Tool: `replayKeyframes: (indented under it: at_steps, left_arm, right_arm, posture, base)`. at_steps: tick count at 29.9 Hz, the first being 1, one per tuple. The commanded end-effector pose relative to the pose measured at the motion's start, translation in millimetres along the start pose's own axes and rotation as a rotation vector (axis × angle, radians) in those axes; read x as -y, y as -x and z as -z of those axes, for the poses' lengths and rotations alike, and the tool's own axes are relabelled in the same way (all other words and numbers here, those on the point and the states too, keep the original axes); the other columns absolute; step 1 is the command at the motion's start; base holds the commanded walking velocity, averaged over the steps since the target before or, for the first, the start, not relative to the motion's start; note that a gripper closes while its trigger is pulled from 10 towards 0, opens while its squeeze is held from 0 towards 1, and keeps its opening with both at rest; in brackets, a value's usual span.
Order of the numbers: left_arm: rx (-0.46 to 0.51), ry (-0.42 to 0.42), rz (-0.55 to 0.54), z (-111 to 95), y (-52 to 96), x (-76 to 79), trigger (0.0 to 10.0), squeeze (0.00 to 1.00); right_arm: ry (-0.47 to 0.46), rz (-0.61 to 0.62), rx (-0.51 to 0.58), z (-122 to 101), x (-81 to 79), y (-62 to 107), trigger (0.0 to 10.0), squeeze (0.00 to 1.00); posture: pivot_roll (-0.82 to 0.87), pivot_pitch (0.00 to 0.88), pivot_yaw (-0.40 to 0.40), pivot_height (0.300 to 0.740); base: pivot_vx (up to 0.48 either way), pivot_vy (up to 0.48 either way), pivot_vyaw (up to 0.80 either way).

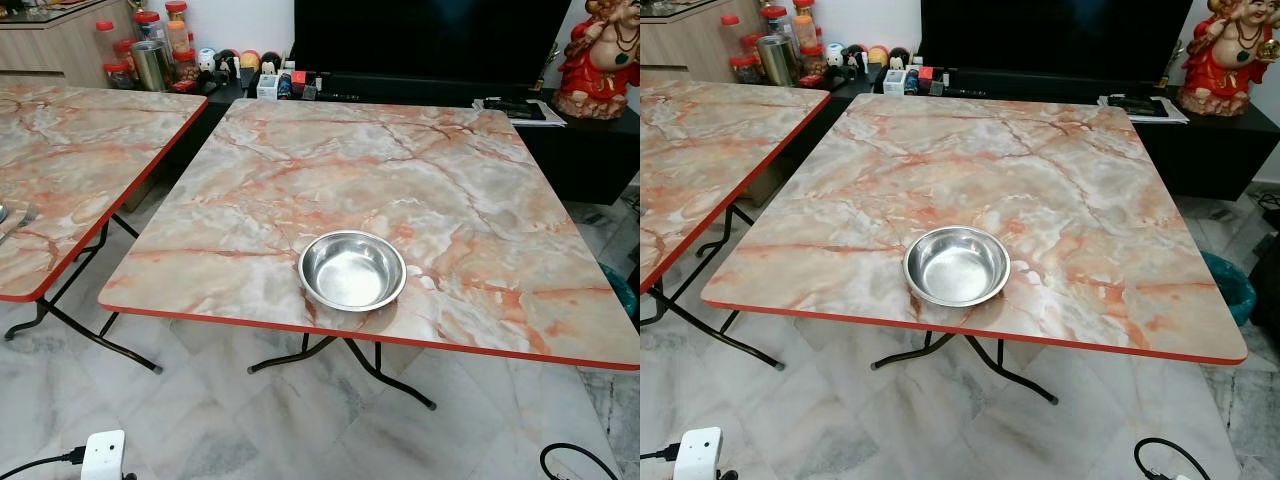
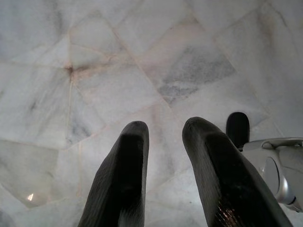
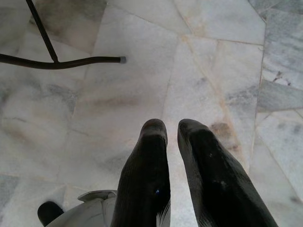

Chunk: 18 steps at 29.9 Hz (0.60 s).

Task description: Setting the table

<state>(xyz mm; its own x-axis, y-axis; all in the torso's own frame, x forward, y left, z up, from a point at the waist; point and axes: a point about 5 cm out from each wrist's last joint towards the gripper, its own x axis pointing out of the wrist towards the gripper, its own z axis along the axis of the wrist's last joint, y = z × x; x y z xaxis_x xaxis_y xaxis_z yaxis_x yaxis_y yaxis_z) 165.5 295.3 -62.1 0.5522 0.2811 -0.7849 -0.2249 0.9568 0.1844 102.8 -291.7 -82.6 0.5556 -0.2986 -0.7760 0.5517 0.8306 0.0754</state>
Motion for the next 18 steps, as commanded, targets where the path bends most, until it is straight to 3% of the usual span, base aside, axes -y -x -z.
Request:
replayKeyframes:
  at_steps: [1,18]
  left_arm:
    - [-0.007,-0.022,0.016,1,-0.9,7.9,10.0,0.0]
    - [-0.01,0.003,0.027,0,-2.2,20.5,10.0,0.0]
  right_arm:
    - [0.003,0.01,-0.004,-2,1.3,-0.5,10.0,0.0]
    - [0.007,0.001,-0.006,-3,1.0,-0.8,10.0,0.0]
  posture:
    - [0.0,0.018,-0.007,0.74]
    - [0.02,0.008,-0.015,0.74]
  base:
    - [0.0,0.0,0.0]
    - [0.0,0.0,0.0]
